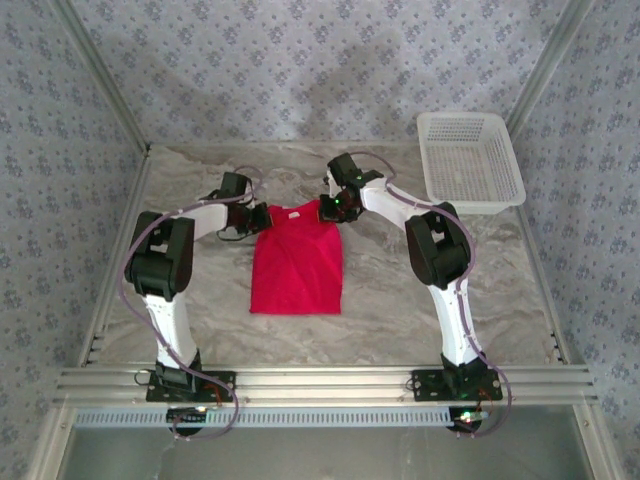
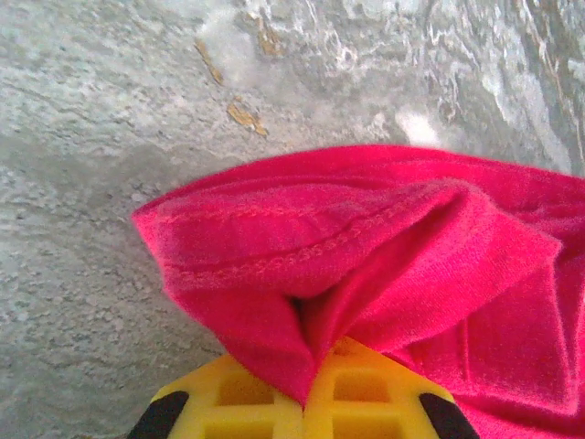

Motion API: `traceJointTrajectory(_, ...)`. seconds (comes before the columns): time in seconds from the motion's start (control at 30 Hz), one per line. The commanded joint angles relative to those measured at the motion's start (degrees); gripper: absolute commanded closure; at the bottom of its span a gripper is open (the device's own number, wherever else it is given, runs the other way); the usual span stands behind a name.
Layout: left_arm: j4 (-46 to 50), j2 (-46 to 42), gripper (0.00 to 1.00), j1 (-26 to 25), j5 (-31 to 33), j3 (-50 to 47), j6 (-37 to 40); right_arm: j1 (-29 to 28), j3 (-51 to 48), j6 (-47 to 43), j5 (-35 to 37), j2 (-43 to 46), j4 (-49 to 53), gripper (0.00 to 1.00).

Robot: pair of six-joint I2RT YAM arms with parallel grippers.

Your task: Fold the inside-out t-shirt

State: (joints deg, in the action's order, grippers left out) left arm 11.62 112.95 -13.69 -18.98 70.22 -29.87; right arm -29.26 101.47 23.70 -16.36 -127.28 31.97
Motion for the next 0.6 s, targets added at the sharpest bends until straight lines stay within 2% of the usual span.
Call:
traceJointTrajectory(0.0,5.3,-2.4,1.00,-0.8,2.5,1.4,0.6,0.2,2.0,-1.6,-1.1,0.7,2.2,1.00)
traceJointTrajectory(0.3,10.8,-14.5,1.00,-5.8,10.0,5.8,-0.2,0.7,1.9,-2.1,0.7,6.0,2.2,1.00)
traceJointTrajectory(0.57,11.6,-17.8,1.00,-5.8,9.6,7.9,1.4,1.3,2.1,-2.2,1.9,10.5,2.2,1.00)
